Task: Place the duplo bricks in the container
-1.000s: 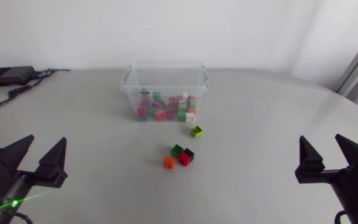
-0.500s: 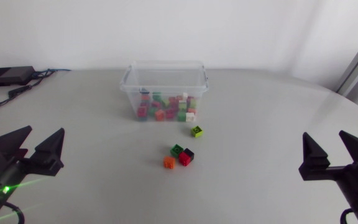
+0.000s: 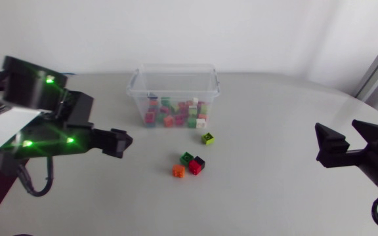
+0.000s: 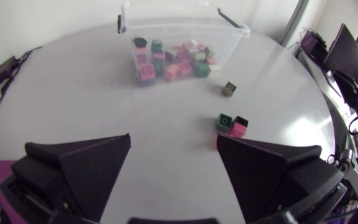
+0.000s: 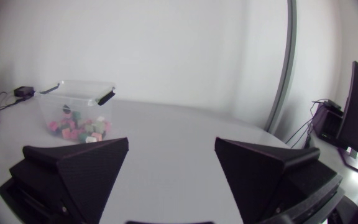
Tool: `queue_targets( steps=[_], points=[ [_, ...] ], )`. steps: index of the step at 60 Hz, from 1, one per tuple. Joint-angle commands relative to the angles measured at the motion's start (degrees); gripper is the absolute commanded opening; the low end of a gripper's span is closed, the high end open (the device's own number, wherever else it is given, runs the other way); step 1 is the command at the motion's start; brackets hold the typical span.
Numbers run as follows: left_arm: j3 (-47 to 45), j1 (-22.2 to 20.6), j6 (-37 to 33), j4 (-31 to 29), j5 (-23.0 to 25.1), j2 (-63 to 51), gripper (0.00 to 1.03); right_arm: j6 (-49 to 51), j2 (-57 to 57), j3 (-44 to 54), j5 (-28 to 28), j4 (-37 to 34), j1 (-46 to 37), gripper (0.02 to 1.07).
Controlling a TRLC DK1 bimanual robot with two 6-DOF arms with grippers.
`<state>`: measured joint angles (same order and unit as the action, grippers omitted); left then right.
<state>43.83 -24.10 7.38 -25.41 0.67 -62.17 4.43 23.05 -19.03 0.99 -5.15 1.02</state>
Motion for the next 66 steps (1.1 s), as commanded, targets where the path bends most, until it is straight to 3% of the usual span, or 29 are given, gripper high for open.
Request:
queue_targets(
  steps=[1,27,35,40,55,66],
  points=[
    [4.33,-3.76,1.06,-1.66,-0.49,-6.91,0.96,-2.14,2.09,-2.16,0.41,-1.71,1.09,1.02],
    [22.87,-11.76,1.50,-11.15,-0.05,-35.39,0.91,-4.87,20.37,-15.78,1.29,-17.62,6.63,1.02],
    [26.74,-12.29,1.50,-13.09,0.04,-40.75,0.91,-3.37,23.27,-16.31,-4.69,-17.88,6.63,1.02],
    [28.24,-13.52,1.50,-13.44,0.12,-43.03,0.91,-3.37,26.70,-17.36,-5.30,-17.62,7.07,1.02],
    [32.54,-16.68,3.52,-17.04,0.21,-47.95,0.88,-5.48,36.72,-23.86,-3.19,-20.43,13.05,1.02],
    [33.42,-16.95,4.05,-17.57,0.21,-51.12,0.84,-6.18,41.29,-25.09,1.55,-20.69,18.67,1.02]
  ],
)
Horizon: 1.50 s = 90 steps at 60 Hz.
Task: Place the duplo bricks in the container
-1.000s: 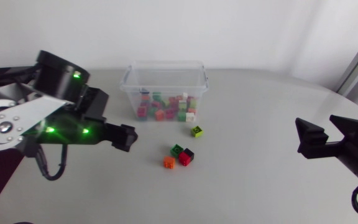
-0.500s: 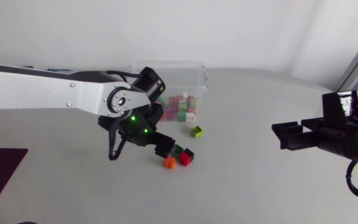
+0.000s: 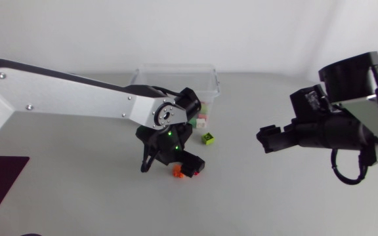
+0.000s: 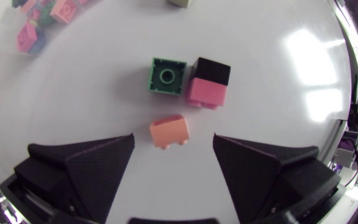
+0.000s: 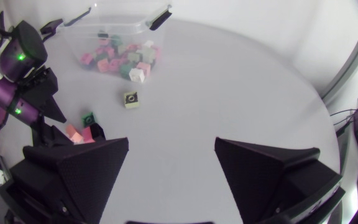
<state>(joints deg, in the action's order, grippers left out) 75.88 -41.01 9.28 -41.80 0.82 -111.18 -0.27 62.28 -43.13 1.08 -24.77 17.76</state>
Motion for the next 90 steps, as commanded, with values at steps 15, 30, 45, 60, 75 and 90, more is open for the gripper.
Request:
queue_targets(
  steps=[15,30,45,60,75,90],
  points=[
    [1.64,0.23,3.03,0.58,0.15,-4.84,0.68,-1.40,5.48,-2.39,2.70,-0.98,4.39,1.02],
    [1.99,-0.29,4.17,2.43,0.15,-5.72,0.60,-1.40,7.24,-2.22,3.40,-0.63,5.80,1.02],
    [2.17,-0.29,5.31,3.22,0.15,-7.04,0.48,-1.13,8.03,-1.87,3.93,0.34,7.20,1.02],
    [-0.11,0.94,4.96,3.66,0.32,-4.93,0.21,1.94,12.60,-3.18,3.66,2.27,8.78,1.02],
    [-3.81,3.40,0.65,3.31,0.06,5.97,0.20,6.69,22.27,-8.19,-2.49,-1.33,10.19,1.02],
    [-2.58,8.06,-2.69,4.18,0.06,15.99,0.21,4.93,32.03,-13.03,-4.33,-1.77,16.43,1.02]
  ],
)
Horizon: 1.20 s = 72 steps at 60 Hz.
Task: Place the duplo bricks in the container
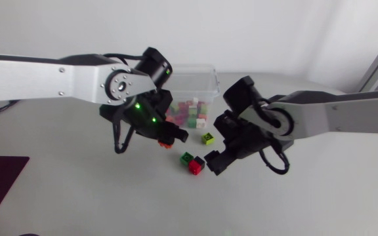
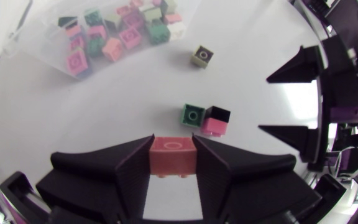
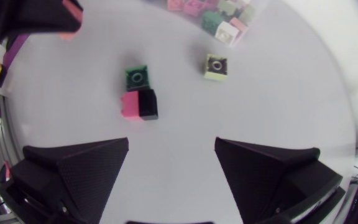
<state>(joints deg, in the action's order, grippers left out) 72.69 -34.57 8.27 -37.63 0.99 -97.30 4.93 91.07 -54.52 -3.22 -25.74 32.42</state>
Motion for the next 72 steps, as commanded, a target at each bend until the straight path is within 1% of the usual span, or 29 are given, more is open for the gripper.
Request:
queue_targets(
  steps=[1,14,26,34,36,41,51,57,64,66,70,71,72],
  points=[
    [0.79,1.96,-1.86,0.27,-0.12,2.46,0.21,-0.18,3.59,-1.82,0.06,-0.81,1.94,1.02],
    [4.39,5.56,-3.79,5.37,0.06,5.89,0.21,1.31,9.48,-5.77,0.59,-1.25,3.35,1.02],
    [6.94,8.29,-4.41,10.20,0.15,5.54,0.21,3.51,14.05,-10.17,0.85,-2.30,4.14,1.02],
    [8.44,9.61,-4.23,12.84,0.59,3.60,0.21,5.27,17.65,-13.07,1.03,-3.97,4.93,1.02],
    [8.79,10.05,-4.05,14.34,1.03,2.99,0.21,5.44,18.27,-13.59,1.11,-4.06,5.28,1.02],
    [10.02,10.84,-3.88,15.39,1.38,1.58,0.21,5.79,19.76,-14.82,2.43,-4.32,6.16,1.02],
    [12.04,11.45,-3.18,17.94,1.64,-0.61,0.21,6.58,21.26,-15.70,2.96,-4.76,6.69,1.02],
    [13.62,11.63,-2.91,18.47,1.55,-2.99,0.21,6.50,21.61,-16.41,3.40,-5.82,6.69,1.01],
    [15.64,11.72,-2.74,18.82,1.55,-6.50,0.22,5.88,21.70,-15.97,4.19,-5.82,6.69,0.85],
    [16.17,11.89,-2.74,18.99,1.55,-7.47,0.22,5.88,21.61,-15.61,4.45,-5.73,6.86,0.77],
    [17.14,12.15,-2.56,19.61,1.55,-8.96,0.22,5.79,21.35,-14.91,4.89,-4.85,6.86,0.54],
    [17.49,12.24,-2.56,19.61,1.55,-9.40,0.22,5.71,21.08,-14.65,4.89,-4.41,6.86,0.44],
    [17.75,12.33,-2.47,19.61,1.55,-9.67,0.23,5.71,20.91,-14.47,4.89,-3.97,6.86,0.38]
  ],
)
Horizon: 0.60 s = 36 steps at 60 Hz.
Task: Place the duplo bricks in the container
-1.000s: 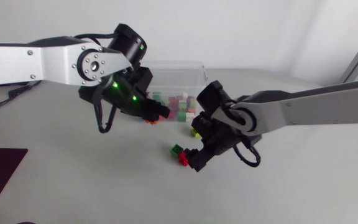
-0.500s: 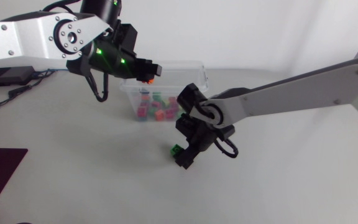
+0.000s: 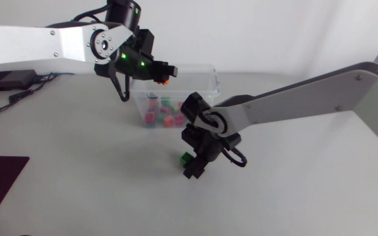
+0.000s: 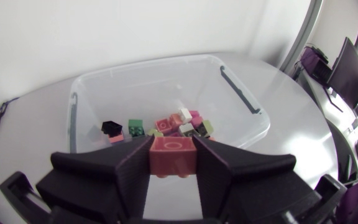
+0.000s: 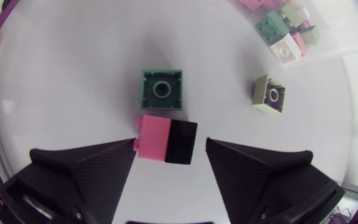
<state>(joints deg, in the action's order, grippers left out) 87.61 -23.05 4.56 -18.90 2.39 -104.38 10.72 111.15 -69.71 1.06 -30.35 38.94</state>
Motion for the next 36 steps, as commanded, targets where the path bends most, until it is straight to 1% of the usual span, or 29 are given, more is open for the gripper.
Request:
queue_targets(
  steps=[1,4,7,12,14,15,16,18,21,27,30,31,36],
  points=[
    [3.09,0.90,1.33,0.97,0.16,-2.94,0.24,-0.09,0.47,1.07,0.52,1.17,0.17,0.33],
    [3.53,1.16,1.51,1.49,0.07,-3.73,0.24,-0.26,-0.41,1.60,0.26,0.73,-0.27,0.32],
    [3.70,1.60,1.77,2.28,-0.28,-4.17,0.31,-0.26,-1.47,2.12,0.08,0.29,-0.53,0.31],
    [4.23,2.22,2.03,2.55,-0.90,-4.87,0.58,-0.26,-4.19,3.27,-0.36,-0.33,-1.32,0.31],
    [3.97,2.39,2.03,2.72,-0.90,-4.87,0.72,-0.17,-5.77,3.88,-0.62,-0.41,-1.67,0.31],
    [3.97,2.39,2.03,2.81,-0.90,-4.87,0.74,-0.09,-6.56,4.06,-0.71,-0.50,-1.94,0.31],
    [3.70,2.57,2.03,2.81,-0.90,-4.69,0.80,0.00,-7.44,4.23,-0.80,-0.68,-2.29,0.31],
    [3.27,2.66,1.95,2.81,-0.90,-4.34,0.81,0.09,-8.94,4.23,-0.88,-1.47,-3.34,0.31],
    [2.47,3.01,1.95,2.81,-0.90,-3.20,0.87,0.35,-11.13,4.15,-1.59,-2.26,-4.75,0.31],
    [0.01,3.10,1.16,2.81,-0.64,-0.04,0.92,0.44,-14.56,3.62,-2.38,-3.05,-7.65,0.31],
    [-2.71,3.10,-0.78,2.99,0.68,3.22,0.94,0.62,-16.23,2.65,-2.82,-3.58,-9.49,0.31],
    [-3.77,3.01,-1.74,2.90,1.83,4.53,0.95,0.62,-16.58,2.30,-2.82,-3.58,-9.85,0.31],
    [-6.93,2.66,-5.00,1.49,4.37,8.49,0.95,0.44,-18.25,-0.07,-3.61,-4.19,-12.22,0.32]
  ],
)
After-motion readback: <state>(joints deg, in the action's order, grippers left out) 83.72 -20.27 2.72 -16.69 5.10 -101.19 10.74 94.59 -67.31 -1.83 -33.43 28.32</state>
